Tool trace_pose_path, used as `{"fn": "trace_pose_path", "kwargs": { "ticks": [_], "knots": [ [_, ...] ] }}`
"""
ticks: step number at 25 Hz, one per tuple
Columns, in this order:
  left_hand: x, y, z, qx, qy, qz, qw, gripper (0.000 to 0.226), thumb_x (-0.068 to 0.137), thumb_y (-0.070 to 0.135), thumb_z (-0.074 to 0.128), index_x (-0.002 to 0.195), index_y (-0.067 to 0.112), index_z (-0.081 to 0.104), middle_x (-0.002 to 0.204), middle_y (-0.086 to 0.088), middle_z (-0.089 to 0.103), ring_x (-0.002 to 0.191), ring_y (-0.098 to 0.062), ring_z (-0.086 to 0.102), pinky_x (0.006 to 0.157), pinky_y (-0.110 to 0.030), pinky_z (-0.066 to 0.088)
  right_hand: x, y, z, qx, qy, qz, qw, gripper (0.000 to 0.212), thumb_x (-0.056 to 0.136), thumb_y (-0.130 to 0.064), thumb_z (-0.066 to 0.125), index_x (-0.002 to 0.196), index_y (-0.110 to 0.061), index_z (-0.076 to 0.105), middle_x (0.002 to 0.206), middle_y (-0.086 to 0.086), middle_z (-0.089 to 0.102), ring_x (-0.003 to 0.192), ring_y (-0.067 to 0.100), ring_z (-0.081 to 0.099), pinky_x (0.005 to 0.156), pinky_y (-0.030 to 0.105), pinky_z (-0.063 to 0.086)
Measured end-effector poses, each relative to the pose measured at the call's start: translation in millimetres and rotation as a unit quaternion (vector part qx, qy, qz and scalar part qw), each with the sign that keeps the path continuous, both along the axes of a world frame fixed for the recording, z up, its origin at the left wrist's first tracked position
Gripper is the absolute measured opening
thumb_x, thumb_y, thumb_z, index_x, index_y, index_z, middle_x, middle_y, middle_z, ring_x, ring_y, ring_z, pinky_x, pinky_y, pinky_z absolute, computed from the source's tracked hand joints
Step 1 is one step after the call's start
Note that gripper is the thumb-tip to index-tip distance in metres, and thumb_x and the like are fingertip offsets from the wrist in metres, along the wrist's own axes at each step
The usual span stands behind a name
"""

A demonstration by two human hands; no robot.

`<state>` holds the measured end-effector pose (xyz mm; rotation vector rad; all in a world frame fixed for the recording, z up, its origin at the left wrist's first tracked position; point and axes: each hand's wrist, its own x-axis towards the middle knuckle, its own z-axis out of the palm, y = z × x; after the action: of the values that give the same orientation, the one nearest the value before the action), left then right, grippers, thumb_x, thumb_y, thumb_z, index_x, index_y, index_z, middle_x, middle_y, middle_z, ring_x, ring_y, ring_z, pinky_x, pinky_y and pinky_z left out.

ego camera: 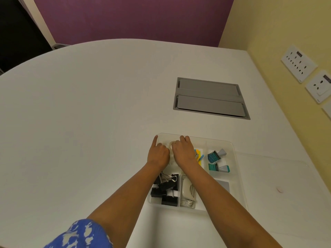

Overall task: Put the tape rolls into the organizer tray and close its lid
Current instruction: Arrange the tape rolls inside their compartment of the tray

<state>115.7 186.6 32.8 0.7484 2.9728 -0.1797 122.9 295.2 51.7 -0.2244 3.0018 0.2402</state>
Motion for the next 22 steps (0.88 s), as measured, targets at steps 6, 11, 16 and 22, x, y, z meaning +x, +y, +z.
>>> {"fn": "trace_pose_path", "kwargs": {
  "ticks": [6, 11, 16, 22],
  "knots": [
    [2, -2, -1, -0.024, -0.009, 0.000, 1.000, 0.031, 0.096, 0.029, 0.044, 0.105, 0.014, 0.069, 0.108, -0.002, 0.072, 0.117, -0.020, 0.056, 0.118, -0.048, -0.012, 2, -4, 2, 0.039, -0.023, -0.005, 0.999, 0.020, 0.093, -0.005, 0.052, 0.108, -0.007, 0.065, 0.109, 0.010, 0.070, 0.120, 0.026, 0.048, 0.108, 0.034, 0.029],
    [2, 3, 1, -0.031, -0.013, 0.017, 0.999, 0.030, 0.096, 0.030, 0.044, 0.106, 0.014, 0.068, 0.104, -0.003, 0.071, 0.114, -0.022, 0.057, 0.118, -0.047, -0.013, -2, -11, 6, 0.071, -0.023, 0.001, 0.997, 0.020, 0.097, -0.014, 0.048, 0.106, -0.011, 0.067, 0.109, 0.005, 0.070, 0.121, 0.024, 0.049, 0.111, 0.035, 0.027],
    [-9, 0, 4, 0.006, 0.017, 0.023, 1.000, 0.029, 0.095, 0.027, 0.049, 0.116, 0.017, 0.066, 0.132, -0.005, 0.057, 0.131, -0.020, 0.043, 0.120, -0.045, -0.007, -10, 8, 14, -0.025, 0.030, -0.058, 0.998, 0.024, 0.092, -0.006, 0.050, 0.107, -0.014, 0.068, 0.110, 0.006, 0.070, 0.111, 0.026, 0.054, 0.101, 0.035, 0.032],
    [-13, -1, 6, 0.022, 0.023, 0.029, 0.999, 0.038, 0.094, 0.040, 0.051, 0.126, 0.020, 0.060, 0.143, -0.005, 0.043, 0.137, -0.022, 0.033, 0.121, -0.042, 0.004, -20, 18, 13, -0.072, -0.003, 0.018, 0.997, 0.030, 0.093, -0.020, 0.058, 0.122, -0.025, 0.064, 0.123, 0.002, 0.066, 0.117, 0.025, 0.050, 0.099, 0.036, 0.033]
  ]
}}
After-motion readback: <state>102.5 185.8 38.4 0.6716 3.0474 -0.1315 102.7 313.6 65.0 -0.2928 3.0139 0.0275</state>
